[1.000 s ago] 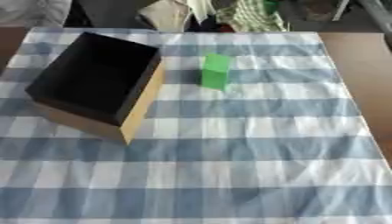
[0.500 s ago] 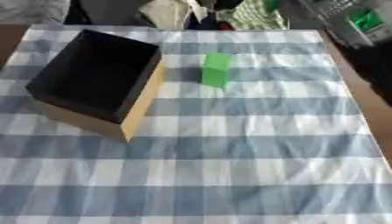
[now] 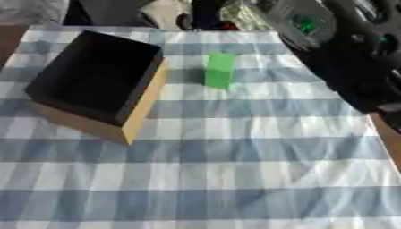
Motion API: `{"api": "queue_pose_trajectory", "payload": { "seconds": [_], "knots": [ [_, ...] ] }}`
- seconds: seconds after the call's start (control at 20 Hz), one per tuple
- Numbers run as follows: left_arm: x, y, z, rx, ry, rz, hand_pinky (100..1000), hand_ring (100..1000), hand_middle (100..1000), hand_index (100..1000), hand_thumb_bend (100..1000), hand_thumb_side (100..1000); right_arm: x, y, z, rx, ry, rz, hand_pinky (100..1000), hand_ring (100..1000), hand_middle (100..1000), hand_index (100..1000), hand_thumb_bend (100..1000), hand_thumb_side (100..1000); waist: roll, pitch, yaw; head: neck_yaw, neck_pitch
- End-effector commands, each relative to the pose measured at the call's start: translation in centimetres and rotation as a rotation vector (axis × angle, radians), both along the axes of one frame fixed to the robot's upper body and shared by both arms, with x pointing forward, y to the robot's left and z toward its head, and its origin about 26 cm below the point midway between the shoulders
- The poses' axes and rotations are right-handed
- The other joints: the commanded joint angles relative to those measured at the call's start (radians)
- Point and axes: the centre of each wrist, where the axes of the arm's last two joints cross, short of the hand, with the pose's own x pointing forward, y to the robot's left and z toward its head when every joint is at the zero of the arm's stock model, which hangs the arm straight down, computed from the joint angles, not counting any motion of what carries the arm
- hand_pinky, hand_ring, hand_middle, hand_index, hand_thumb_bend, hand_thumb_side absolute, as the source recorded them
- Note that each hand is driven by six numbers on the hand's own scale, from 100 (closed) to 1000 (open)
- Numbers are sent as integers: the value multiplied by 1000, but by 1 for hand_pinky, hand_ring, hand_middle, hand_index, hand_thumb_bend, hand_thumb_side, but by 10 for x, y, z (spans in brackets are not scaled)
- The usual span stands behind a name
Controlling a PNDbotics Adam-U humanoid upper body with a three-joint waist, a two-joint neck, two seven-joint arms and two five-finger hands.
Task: Pick up objects on the table and place them in the box.
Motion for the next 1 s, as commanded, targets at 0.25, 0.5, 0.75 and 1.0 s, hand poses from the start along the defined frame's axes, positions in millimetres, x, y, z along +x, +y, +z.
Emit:
{"api": "queue_pose_trajectory", "payload": {
  "seconds": [0.25, 0.5, 0.75, 1.0],
  "knots": [
    [-2, 1, 8, 19, -22, -4, 605, 717, 577, 714, 279, 373, 16, -7, 1, 14, 227, -167, 1000, 1000, 970, 1000, 394, 304, 3, -15, 2, 3, 5],
    [-2, 1, 8, 22, -20, -4, 605, 717, 577, 714, 279, 371, 27, -16, -8, -19, 261, -169, 1000, 1000, 972, 1000, 395, 348, 1, -15, 2, 5, 6],
    [-2, 1, 8, 26, -19, -3, 605, 718, 577, 714, 279, 370, 38, -28, -20, -32, 312, -190, 1000, 1000, 978, 1000, 415, 292, -2, -15, 0, 9, 4],
    [-2, 1, 8, 30, -19, -4, 605, 718, 577, 714, 281, 360, 46, -40, -31, -25, 379, -202, 1000, 1000, 982, 1000, 412, 224, -5, -15, -1, 12, 2]
  ]
}}
